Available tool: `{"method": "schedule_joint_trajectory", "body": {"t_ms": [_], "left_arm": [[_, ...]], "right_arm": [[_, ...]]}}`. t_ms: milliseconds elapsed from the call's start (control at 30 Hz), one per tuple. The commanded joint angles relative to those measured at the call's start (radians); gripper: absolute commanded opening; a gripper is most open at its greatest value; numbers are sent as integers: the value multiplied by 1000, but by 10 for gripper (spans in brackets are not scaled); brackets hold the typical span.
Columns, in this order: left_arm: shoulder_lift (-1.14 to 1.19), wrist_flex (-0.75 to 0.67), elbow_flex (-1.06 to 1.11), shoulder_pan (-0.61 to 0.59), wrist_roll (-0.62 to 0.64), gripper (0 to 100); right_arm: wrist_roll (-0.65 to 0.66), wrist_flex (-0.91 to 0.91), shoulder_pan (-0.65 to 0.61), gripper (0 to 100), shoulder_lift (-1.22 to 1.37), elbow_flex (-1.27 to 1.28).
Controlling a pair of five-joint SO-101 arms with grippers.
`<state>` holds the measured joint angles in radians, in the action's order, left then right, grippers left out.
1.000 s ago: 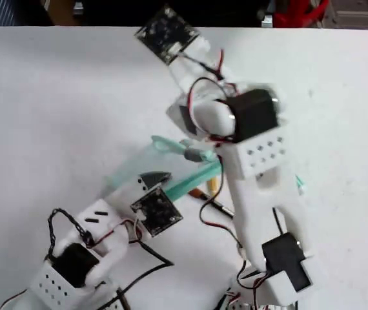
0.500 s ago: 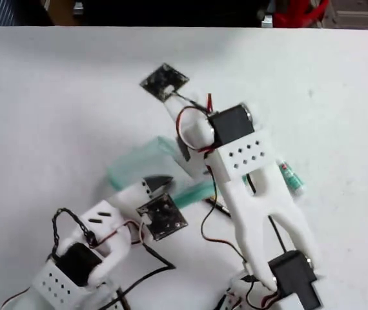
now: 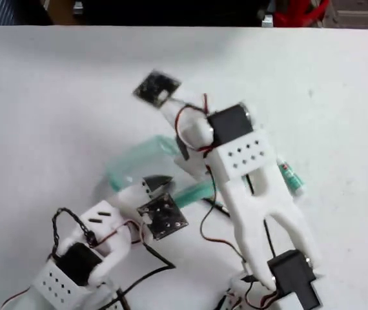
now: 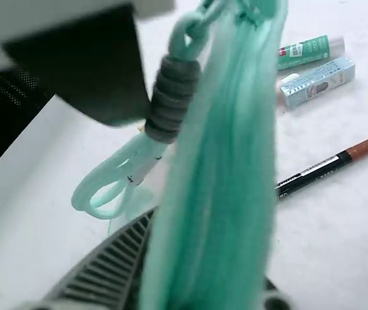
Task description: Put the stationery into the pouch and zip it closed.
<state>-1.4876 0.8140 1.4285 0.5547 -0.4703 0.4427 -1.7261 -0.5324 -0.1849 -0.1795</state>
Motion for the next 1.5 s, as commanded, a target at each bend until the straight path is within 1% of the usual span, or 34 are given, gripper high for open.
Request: {"method": "schedule_joint_trajectory", "body": {"t_ms": [0, 133, 200, 300, 400, 467, 533, 567, 633, 700, 767, 800, 900, 967, 1033, 1133, 1233, 1333, 1467], "left_arm": [[2, -2, -12, -2, 3, 20], [2, 0, -21, -2, 6, 20], [2, 21, -49, -10, 44, 20], [2, 58, -91, -62, 89, 20], [2, 61, -89, -79, 87, 20], [2, 58, -72, -79, 86, 20], [2, 57, -64, -79, 80, 20], [4, 57, -63, -77, 55, 20], [7, 58, -43, -58, -12, 20], [7, 57, -11, -36, -91, 20], [7, 63, 0, -47, -161, 20], [7, 64, 0, -84, -189, 20], [7, 51, 0, -249, -267, 20], [8, 20, 12, -364, -318, 20], [8, -3, 44, -427, -353, 20], [8, -20, 109, -460, -416, 20], [7, -21, 143, -490, -460, 20], [4, -20, 153, -487, -457, 20], [4, -20, 153, -489, -457, 20]], "right_arm": [[-129, -1, 22, 18, -19, -276], [-215, -1, 18, 18, -19, -453], [-245, -1, 16, 18, -19, -491], [-219, -1, -4, 18, -19, -483], [-161, -4, -10, 18, -19, -391], [-152, -5, -2, 19, -21, -262], [-109, -5, 1, 58, -21, -103], [-86, -5, 1, 99, -21, -26], [-97, -5, 1, 189, -24, 86], [-101, -5, 4, 237, -56, 149], [-97, -5, 18, 238, -102, 175], [-95, -5, 21, 238, -120, 181], [-95, -5, 18, 239, -145, 203], [-95, -4, -12, 239, -128, 206], [-103, -2, -50, 239, -97, 203], [-112, -1, -139, 238, -33, 201], [-172, 8, -185, 238, 45, 163], [-212, 10, -147, 238, 128, 23], [-322, 7, -84, 238, 180, -126]]}}
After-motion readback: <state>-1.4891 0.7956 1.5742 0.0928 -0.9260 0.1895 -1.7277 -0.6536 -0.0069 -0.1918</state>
